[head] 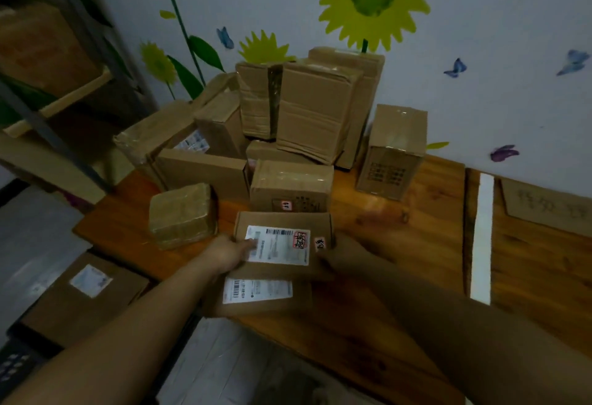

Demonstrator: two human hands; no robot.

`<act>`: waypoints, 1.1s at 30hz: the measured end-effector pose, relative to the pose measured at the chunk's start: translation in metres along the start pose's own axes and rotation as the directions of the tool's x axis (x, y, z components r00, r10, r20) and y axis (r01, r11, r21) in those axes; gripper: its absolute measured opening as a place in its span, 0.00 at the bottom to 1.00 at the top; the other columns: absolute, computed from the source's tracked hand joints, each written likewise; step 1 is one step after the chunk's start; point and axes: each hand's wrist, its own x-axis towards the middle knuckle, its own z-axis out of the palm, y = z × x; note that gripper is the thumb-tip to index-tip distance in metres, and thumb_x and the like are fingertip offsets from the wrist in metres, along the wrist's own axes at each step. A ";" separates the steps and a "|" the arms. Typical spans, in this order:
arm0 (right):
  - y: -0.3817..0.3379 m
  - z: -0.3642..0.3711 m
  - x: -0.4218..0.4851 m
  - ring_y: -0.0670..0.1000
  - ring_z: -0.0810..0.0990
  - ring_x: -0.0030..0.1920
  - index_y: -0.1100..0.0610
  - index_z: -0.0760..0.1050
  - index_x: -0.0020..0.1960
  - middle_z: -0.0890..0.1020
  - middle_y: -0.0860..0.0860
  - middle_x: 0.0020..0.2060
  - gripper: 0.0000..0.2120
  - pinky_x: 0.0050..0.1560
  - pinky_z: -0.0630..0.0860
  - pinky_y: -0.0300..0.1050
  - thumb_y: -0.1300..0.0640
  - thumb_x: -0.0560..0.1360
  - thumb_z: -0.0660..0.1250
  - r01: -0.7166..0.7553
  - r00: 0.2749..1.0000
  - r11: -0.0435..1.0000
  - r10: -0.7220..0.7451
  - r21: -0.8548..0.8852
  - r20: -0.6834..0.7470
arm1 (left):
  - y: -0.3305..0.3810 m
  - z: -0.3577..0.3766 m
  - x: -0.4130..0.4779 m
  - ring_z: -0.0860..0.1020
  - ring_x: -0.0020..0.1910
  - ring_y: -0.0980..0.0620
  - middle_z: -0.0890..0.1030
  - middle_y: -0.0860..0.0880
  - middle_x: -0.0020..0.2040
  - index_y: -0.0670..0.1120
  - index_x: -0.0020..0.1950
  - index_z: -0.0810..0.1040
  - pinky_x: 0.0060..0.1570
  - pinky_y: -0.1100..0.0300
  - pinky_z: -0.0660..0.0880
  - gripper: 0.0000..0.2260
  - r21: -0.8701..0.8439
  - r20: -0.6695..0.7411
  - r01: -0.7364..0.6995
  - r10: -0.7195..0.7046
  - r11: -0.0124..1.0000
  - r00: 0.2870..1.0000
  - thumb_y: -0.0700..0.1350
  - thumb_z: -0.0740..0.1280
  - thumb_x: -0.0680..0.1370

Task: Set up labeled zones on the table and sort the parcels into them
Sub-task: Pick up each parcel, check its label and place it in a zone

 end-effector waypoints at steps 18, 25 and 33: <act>-0.096 -0.003 -0.166 0.56 0.75 0.64 0.46 0.37 0.78 0.73 0.53 0.66 0.50 0.61 0.76 0.57 0.66 0.73 0.70 0.350 0.748 0.890 -0.080 0.291 -0.658 | 0.038 -0.069 -0.122 0.69 0.66 0.56 0.70 0.55 0.69 0.58 0.77 0.53 0.62 0.61 0.65 0.28 -0.032 -0.070 -0.813 0.810 0.581 0.582 0.42 0.60 0.81; -0.103 -0.030 -0.235 0.50 0.71 0.66 0.44 0.42 0.77 0.69 0.51 0.69 0.46 0.67 0.69 0.49 0.65 0.74 0.69 0.537 0.505 0.837 -0.220 0.103 -0.835 | 0.063 -0.057 -0.192 0.66 0.64 0.62 0.67 0.58 0.69 0.57 0.78 0.47 0.62 0.66 0.62 0.31 -0.119 -0.182 -0.909 0.891 0.400 0.416 0.37 0.57 0.81; -0.013 -0.065 -0.321 0.51 0.80 0.56 0.44 0.58 0.70 0.78 0.50 0.57 0.39 0.53 0.81 0.55 0.68 0.69 0.73 0.453 0.527 0.866 -0.067 0.213 -0.847 | 0.080 0.037 -0.242 0.71 0.61 0.56 0.73 0.55 0.64 0.53 0.77 0.57 0.60 0.62 0.66 0.28 0.001 0.029 -0.913 0.912 0.409 0.409 0.37 0.60 0.79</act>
